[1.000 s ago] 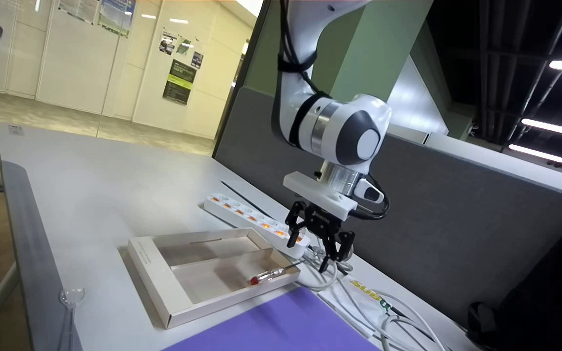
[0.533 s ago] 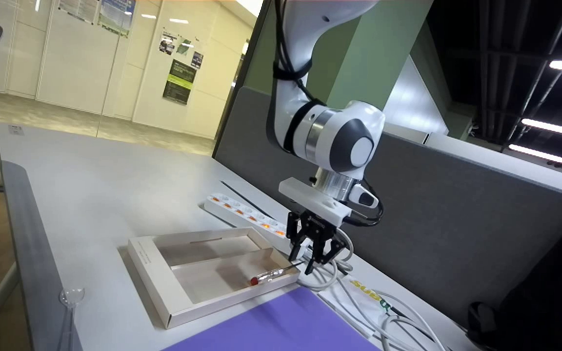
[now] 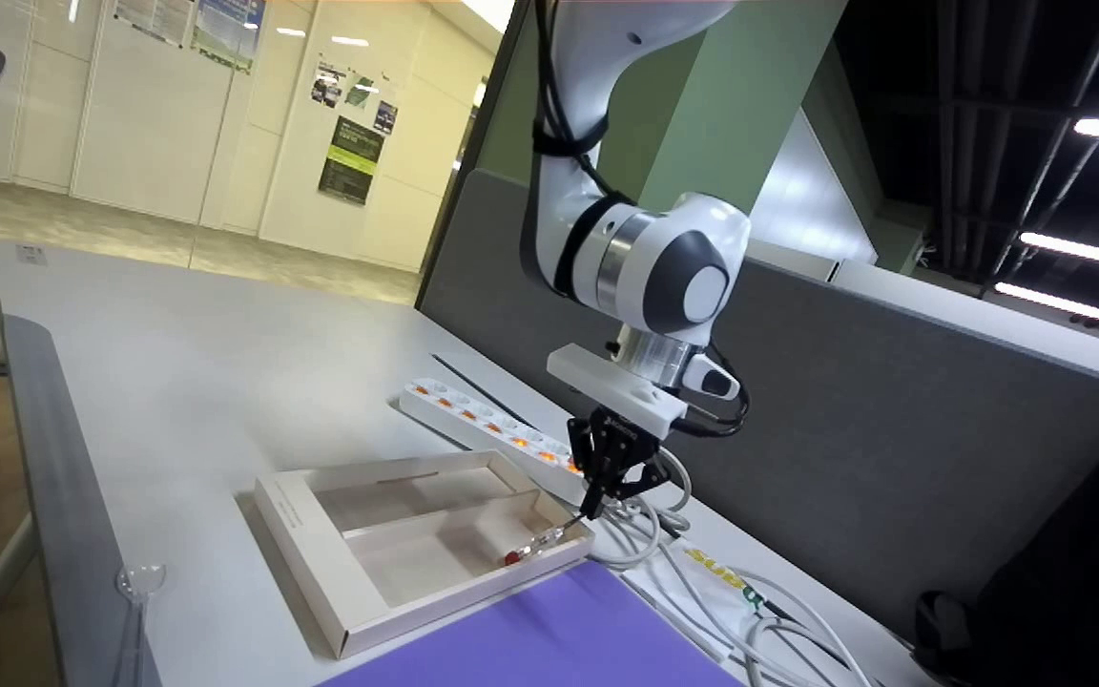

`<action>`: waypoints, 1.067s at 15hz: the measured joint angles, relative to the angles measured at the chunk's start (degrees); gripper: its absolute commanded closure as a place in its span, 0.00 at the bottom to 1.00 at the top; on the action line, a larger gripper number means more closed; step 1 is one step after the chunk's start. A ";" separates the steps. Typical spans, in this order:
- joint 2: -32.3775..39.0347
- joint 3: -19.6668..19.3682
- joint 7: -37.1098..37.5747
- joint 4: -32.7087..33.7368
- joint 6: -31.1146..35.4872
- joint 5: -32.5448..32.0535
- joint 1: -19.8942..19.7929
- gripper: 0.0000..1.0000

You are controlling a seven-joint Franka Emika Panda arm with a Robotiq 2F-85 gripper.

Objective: Remove the screwdriver from the tray and put it on the table

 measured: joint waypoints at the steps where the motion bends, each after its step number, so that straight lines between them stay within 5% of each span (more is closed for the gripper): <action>1: 0.00 0.00 0.00 0.07 0.41 0.00 0.00 0.99; 16: -8.48 0.50 0.03 -0.61 -2.32 3.41 -2.29 0.99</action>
